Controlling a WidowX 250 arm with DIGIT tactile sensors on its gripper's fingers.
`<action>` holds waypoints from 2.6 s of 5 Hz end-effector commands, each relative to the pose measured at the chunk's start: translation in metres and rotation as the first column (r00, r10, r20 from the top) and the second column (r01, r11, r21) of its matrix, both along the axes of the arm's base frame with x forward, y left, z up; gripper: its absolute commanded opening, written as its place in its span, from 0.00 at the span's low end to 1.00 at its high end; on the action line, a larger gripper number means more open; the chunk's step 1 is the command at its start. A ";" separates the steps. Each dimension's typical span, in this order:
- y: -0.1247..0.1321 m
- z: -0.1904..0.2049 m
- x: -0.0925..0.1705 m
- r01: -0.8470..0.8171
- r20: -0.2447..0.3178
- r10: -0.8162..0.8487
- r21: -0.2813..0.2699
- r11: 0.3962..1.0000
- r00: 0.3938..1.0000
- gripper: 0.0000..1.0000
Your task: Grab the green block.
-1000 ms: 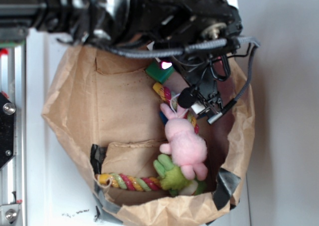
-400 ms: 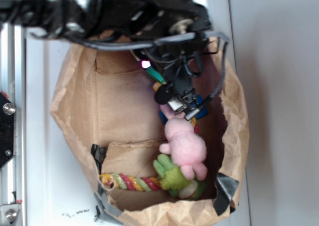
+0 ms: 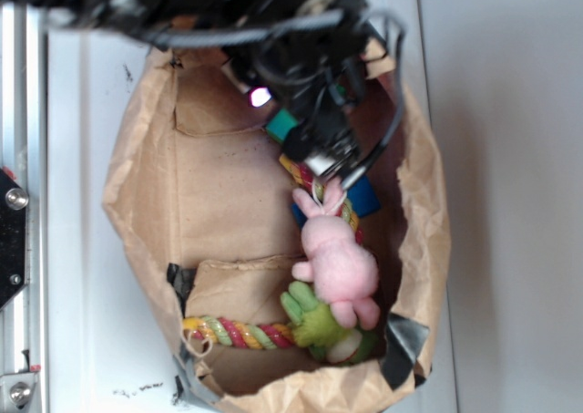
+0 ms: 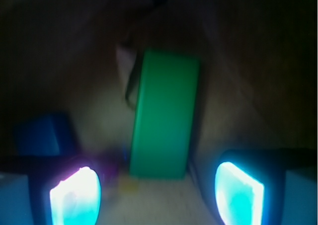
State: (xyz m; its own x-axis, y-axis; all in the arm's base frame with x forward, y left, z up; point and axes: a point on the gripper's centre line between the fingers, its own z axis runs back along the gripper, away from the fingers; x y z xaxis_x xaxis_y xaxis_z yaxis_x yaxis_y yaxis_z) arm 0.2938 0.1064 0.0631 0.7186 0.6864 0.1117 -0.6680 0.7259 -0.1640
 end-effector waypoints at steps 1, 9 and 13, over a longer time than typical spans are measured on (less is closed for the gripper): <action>0.047 0.014 0.006 -0.175 0.029 0.175 0.004 0.985 0.984 1.00; 0.031 -0.012 0.015 0.007 -0.002 -0.007 0.017 1.000 1.000 0.00; -0.019 0.079 -0.013 0.352 0.105 -0.349 -0.008 0.936 0.931 0.00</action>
State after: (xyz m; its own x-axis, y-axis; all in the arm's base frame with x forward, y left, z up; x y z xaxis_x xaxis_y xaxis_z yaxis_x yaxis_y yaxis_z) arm 0.2811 0.0782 0.1201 0.9088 0.4045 0.1025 -0.3720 0.8967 -0.2398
